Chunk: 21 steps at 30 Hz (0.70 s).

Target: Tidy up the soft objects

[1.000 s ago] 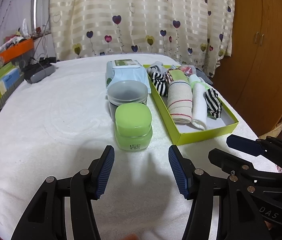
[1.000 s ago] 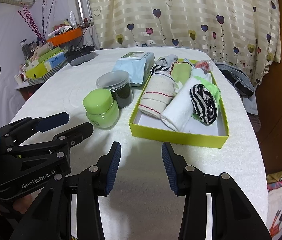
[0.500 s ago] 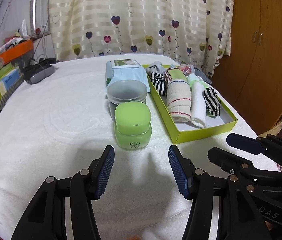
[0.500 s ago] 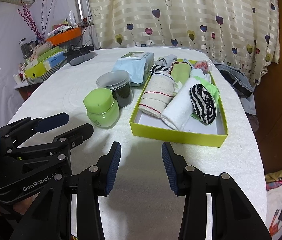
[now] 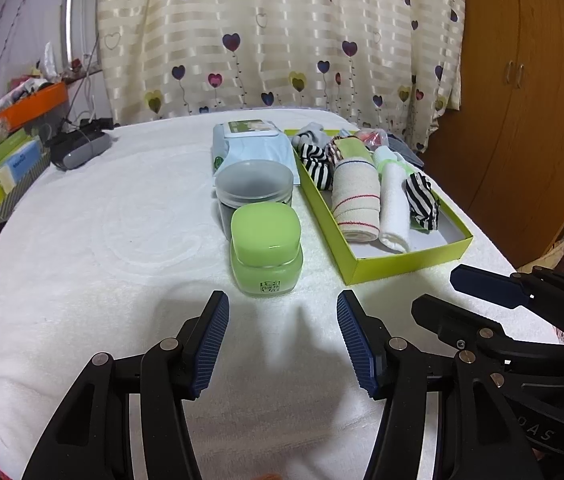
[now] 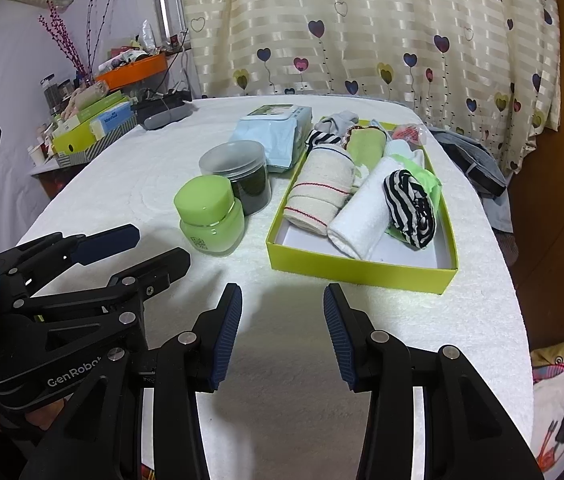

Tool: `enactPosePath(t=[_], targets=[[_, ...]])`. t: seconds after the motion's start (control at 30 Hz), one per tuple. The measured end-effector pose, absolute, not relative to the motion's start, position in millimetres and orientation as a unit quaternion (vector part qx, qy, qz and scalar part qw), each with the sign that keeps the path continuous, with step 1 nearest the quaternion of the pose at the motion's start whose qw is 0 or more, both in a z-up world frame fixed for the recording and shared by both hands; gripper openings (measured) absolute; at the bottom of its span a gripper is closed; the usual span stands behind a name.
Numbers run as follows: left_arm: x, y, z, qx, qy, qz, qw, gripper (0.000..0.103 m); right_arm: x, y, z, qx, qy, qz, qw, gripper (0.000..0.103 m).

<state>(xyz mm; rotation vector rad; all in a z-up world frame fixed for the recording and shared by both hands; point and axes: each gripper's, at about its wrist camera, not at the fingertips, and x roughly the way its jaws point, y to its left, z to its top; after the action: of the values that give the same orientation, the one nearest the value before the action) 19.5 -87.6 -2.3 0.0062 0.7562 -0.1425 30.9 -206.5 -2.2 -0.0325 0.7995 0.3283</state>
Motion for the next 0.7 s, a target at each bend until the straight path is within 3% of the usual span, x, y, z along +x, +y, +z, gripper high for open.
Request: enactPosePath(t=[0.7], targets=[[16.6, -88.2, 0.0, 0.002, 0.368, -0.072, 0.927, 0.056, 28.2, -207.3, 0.1, -0.016, 0.385, 0.159, 0.909, 0.044]])
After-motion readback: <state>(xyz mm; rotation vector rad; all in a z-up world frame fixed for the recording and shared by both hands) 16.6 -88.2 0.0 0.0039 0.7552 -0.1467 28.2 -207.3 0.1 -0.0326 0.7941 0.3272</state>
